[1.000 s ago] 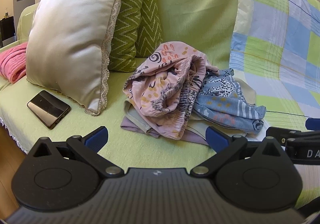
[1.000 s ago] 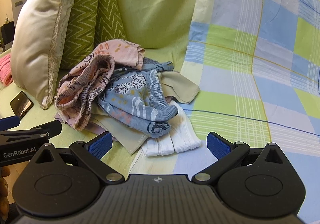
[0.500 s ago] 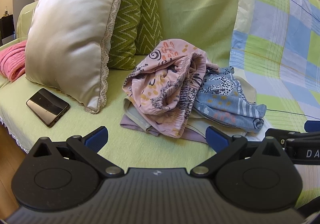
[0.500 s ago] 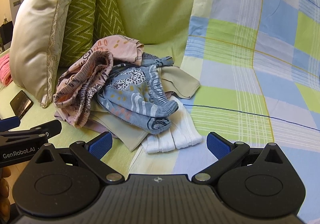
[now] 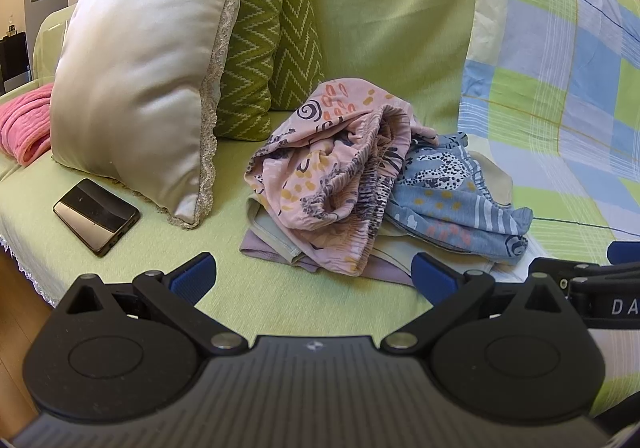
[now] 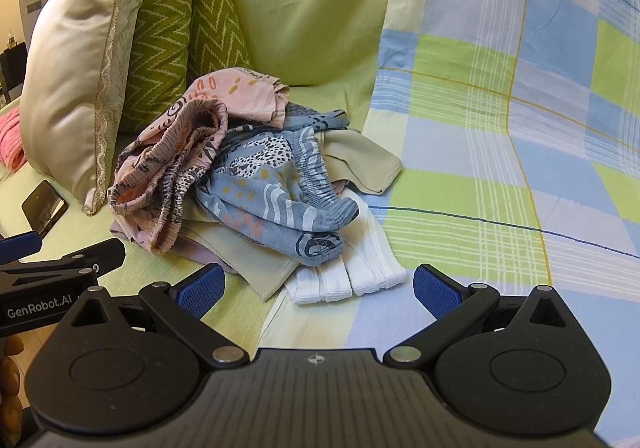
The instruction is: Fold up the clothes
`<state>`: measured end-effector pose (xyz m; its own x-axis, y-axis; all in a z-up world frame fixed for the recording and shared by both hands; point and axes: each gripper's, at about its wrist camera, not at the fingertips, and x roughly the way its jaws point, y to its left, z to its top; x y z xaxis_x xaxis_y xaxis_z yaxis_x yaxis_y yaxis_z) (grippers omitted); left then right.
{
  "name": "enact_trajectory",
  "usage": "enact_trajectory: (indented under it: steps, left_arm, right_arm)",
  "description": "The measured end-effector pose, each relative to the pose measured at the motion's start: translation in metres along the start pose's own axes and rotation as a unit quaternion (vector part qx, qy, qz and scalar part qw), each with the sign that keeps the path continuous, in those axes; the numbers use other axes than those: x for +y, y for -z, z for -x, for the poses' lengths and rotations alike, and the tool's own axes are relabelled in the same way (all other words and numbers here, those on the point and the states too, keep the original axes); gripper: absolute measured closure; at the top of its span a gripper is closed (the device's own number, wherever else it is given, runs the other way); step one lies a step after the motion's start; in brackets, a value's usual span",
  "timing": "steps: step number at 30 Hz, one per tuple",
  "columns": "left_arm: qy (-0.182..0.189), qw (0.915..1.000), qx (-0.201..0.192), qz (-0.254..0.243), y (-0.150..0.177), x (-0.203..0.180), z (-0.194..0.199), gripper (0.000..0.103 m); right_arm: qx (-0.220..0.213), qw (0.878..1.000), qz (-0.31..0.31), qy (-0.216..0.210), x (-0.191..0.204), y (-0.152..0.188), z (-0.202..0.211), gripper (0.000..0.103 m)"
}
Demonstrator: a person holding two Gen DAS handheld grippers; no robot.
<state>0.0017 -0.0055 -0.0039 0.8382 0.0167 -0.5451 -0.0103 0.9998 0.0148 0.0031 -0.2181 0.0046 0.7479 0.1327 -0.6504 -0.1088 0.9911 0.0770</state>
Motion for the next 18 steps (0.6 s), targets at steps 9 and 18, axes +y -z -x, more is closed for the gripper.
enact_trajectory:
  steps: [9,18]
  left_arm:
    - [-0.001,1.0,-0.002,-0.001,0.0,-0.0003,0.0011,0.001]
    - [0.003,0.9999,-0.001,0.01,0.0002,0.0041,0.0012,0.001]
  right_arm:
    - [-0.005,1.0,-0.003,-0.006,-0.0014,0.0004,0.001,0.0]
    - [-0.008,1.0,0.001,0.0,0.0008,0.0001,0.0014,0.0]
